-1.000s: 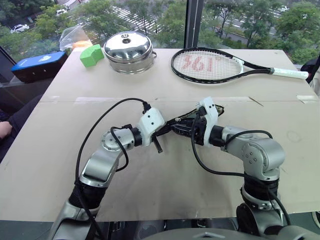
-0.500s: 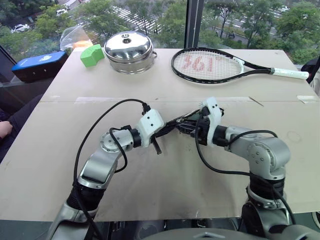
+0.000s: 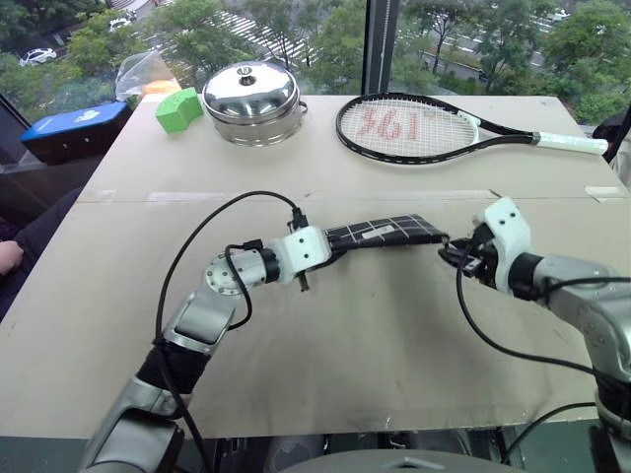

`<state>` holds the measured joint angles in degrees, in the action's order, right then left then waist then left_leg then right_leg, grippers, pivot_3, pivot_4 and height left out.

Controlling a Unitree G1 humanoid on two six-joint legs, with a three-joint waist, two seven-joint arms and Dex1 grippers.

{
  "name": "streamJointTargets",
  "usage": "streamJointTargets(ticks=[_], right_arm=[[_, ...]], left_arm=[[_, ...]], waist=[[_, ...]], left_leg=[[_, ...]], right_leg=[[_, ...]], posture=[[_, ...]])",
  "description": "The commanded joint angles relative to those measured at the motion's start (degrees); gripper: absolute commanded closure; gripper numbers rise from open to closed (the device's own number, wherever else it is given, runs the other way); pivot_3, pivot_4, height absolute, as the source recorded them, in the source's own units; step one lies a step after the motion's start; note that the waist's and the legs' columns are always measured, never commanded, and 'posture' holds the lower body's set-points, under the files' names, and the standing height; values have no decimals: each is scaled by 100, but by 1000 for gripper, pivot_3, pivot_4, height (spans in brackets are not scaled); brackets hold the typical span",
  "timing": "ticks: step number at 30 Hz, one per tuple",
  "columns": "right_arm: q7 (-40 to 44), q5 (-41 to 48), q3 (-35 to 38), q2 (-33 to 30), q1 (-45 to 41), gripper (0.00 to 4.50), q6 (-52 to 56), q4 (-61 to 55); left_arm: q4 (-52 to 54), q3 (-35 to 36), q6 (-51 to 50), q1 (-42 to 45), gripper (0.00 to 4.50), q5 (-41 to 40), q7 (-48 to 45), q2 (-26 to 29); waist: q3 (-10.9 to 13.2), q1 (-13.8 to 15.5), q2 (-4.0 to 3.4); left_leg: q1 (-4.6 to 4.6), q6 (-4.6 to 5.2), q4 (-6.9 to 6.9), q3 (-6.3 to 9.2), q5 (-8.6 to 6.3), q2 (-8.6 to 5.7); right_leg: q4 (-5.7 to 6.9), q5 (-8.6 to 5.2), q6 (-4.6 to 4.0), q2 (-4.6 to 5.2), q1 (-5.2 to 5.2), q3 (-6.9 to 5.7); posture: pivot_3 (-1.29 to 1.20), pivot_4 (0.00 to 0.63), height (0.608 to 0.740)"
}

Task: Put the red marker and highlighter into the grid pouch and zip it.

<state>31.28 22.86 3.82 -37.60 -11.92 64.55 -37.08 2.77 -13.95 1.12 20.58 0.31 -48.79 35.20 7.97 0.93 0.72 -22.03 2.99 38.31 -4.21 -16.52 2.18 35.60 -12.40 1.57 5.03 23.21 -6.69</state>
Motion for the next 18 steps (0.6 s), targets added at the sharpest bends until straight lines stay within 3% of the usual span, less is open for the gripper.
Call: streamJointTargets(ticks=[1, 3, 4, 7, 10, 15, 18], right_arm=[[411, -103, 589, -497, 722, 1190, -910, -482], [545, -280, 955, -709, 1324, 222, -1491, -537], [715, -284, 1116, -781, 1656, 36, -1779, -597], [1584, 235, 2341, -471, 2975, 36, -2631, -784], [2221, 239, 3213, -337, 3852, 36, -3519, -549], [2778, 376, 3945, -109, 4639, 36, -4388, -279], [2864, 504, 4026, -17, 4759, 36, -4604, -53]], left_arm=[[349, 615, -224, -344, 1182, -901, -516, 291], [738, 1055, -899, -763, 220, -1712, -864, 526], [944, 1267, -1209, -995, 51, -2060, -980, 645], [1613, 2502, -2177, -2400, 51, -3308, -1377, 1114], [1890, 3263, -2253, -3339, 51, -3491, -1478, 1292], [2164, 3818, -2360, -4100, 51, -3607, -1357, 1194], [2298, 3884, -2592, -4161, 51, -3867, -1205, 1081]], waist=[[0, -3, 1], [0, -12, 5], [0, -17, 5], [1, -24, 6], [4, -8, -3], [19, 57, -14], [17, 66, -13]], left_leg=[[1, 0, 0, 0, 0, 0], [-3, 0, 0, 0, 0, 2], [-1, -1, 0, 1, 0, 2], [7, -2, -4, 2, -2, 12], [17, -3, -7, 4, -5, 16], [22, -23, 4, 7, -22, 6], [23, -24, 4, 8, -23, 7]], right_leg=[[-2, 0, 1, 1, -1, 0], [-7, -2, 6, 3, 0, 1], [-7, -6, 11, 5, -3, 0], [-8, -23, 36, 7, -5, 19], [-11, -28, 39, 9, -10, 30], [-13, -45, 22, 40, -12, 33], [-13, -45, 21, 45, -11, 35]], posture=[[0, 150, 740], [0, 150, 740], [0, 150, 740], [0, 150, 740], [0, 150, 740], [0, 150, 740], [0, 150, 740]])
